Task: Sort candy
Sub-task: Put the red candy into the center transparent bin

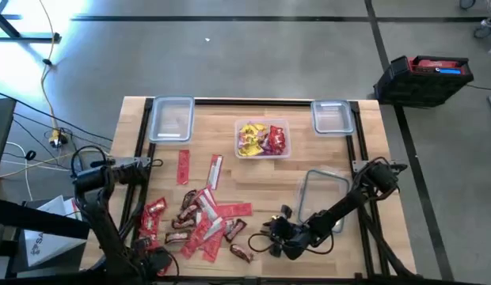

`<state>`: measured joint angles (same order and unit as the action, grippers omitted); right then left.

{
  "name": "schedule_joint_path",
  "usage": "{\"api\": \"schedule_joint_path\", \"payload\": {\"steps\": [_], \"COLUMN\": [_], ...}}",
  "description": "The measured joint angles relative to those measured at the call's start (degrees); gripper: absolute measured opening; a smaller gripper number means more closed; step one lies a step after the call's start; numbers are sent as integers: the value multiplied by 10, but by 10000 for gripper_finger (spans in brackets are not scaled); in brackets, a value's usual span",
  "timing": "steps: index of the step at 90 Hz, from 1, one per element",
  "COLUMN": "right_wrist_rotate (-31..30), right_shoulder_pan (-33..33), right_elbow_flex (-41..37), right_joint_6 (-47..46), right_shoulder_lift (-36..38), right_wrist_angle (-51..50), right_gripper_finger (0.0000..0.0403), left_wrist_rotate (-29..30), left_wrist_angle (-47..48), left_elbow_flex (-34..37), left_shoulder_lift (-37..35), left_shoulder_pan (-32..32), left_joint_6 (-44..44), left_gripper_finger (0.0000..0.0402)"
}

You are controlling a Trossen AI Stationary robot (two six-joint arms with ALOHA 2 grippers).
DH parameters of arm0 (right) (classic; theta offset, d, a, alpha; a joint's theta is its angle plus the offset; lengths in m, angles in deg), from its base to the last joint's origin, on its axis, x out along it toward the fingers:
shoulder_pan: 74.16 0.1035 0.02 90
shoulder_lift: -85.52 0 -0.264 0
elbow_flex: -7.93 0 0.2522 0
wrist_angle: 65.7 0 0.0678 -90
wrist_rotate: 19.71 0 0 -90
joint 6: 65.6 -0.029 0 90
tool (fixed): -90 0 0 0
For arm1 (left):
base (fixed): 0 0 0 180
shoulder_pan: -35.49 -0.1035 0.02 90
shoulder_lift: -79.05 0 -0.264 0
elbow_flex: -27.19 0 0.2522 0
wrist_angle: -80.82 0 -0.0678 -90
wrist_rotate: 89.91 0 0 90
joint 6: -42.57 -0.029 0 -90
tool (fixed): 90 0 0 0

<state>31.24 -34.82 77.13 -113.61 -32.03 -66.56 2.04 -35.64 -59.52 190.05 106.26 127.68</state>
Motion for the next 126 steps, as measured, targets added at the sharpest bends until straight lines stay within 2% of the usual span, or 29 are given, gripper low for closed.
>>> {"api": "schedule_joint_path", "payload": {"steps": [20,35,44,57,95,109,126], "right_wrist_rotate": [0,0,0,1,0,0,0], "right_shoulder_pan": [1,1,1,1,1,1,1], "right_elbow_flex": [0,0,0,0,0,0,0], "right_joint_6": [-1,-1,-1,0,0,0,0], "right_shoulder_lift": [-2,-2,-3,-3,-3,-3,-3], "right_wrist_angle": [0,0,0,0,-1,-1,-1], "right_gripper_finger": [94,94,94,94,94,94,94], "left_wrist_rotate": [55,80,71,28,26,40,91], "left_wrist_angle": [0,0,-1,-14,-14,-9,7], "left_elbow_flex": [0,0,0,0,-3,-27,-38], "left_shoulder_lift": [0,0,0,0,0,0,0], "left_shoulder_pan": [-3,-14,-26,-45,-74,-78,-79], "left_joint_6": [-56,-58,-52,-65,-103,-118,-147], "left_gripper_finger": [201,203,203,203,203,203,203]}}
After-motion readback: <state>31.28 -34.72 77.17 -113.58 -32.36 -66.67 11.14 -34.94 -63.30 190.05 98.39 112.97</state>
